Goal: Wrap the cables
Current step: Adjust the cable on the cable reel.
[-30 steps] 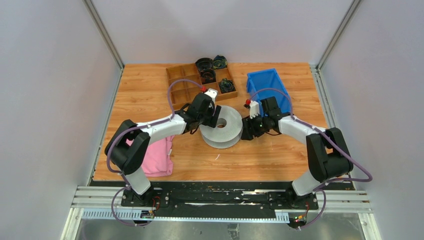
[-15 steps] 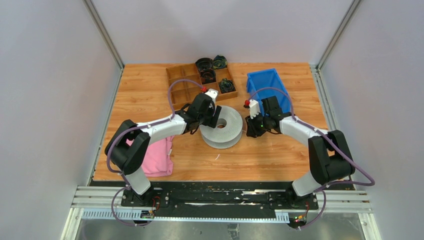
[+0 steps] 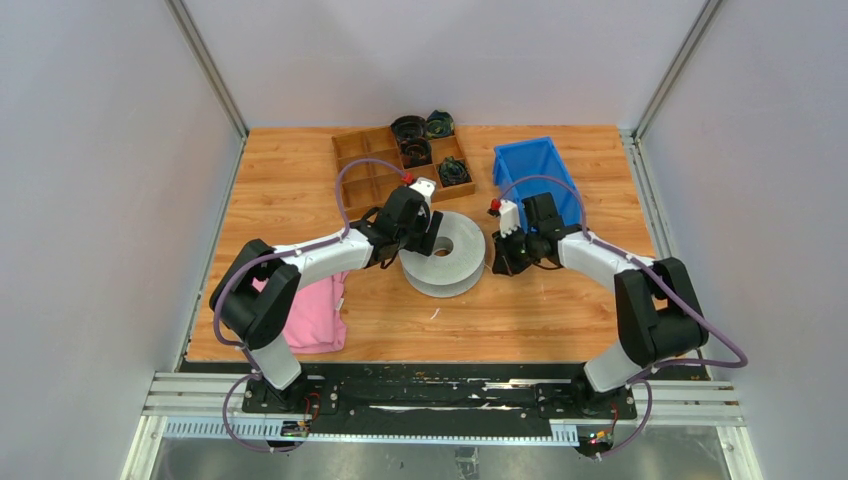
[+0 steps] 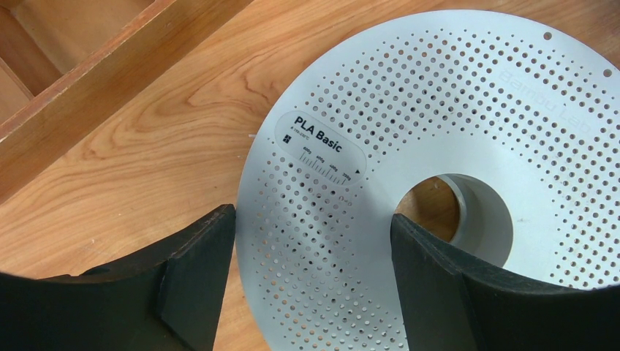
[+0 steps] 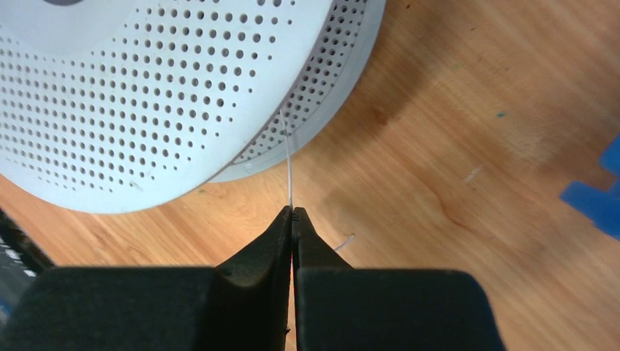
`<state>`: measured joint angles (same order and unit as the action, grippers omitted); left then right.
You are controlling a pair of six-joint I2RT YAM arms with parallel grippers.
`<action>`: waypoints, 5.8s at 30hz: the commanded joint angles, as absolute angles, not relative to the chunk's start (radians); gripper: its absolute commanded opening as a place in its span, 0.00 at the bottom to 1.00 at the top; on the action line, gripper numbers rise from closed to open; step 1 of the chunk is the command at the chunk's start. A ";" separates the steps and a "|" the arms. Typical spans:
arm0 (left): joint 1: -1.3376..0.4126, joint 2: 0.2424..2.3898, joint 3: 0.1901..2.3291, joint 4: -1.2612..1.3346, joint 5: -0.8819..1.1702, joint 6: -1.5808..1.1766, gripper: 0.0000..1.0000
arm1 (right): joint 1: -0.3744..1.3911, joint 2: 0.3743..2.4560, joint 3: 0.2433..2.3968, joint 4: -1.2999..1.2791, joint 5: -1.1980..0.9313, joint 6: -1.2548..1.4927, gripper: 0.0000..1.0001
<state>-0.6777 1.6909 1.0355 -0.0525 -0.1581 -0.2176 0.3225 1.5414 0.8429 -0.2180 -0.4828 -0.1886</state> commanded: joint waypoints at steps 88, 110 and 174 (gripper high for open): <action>-0.686 1.684 0.983 0.002 -0.081 -0.255 0.73 | 0.195 1.686 0.866 0.120 -0.759 0.332 0.07; -0.682 1.602 1.010 -0.011 -0.057 -0.235 0.82 | 0.166 1.445 0.957 -0.263 -0.500 -0.183 0.54; -0.381 1.474 0.982 0.010 0.267 0.022 0.98 | 0.286 2.031 1.615 -0.793 -0.545 -1.081 0.01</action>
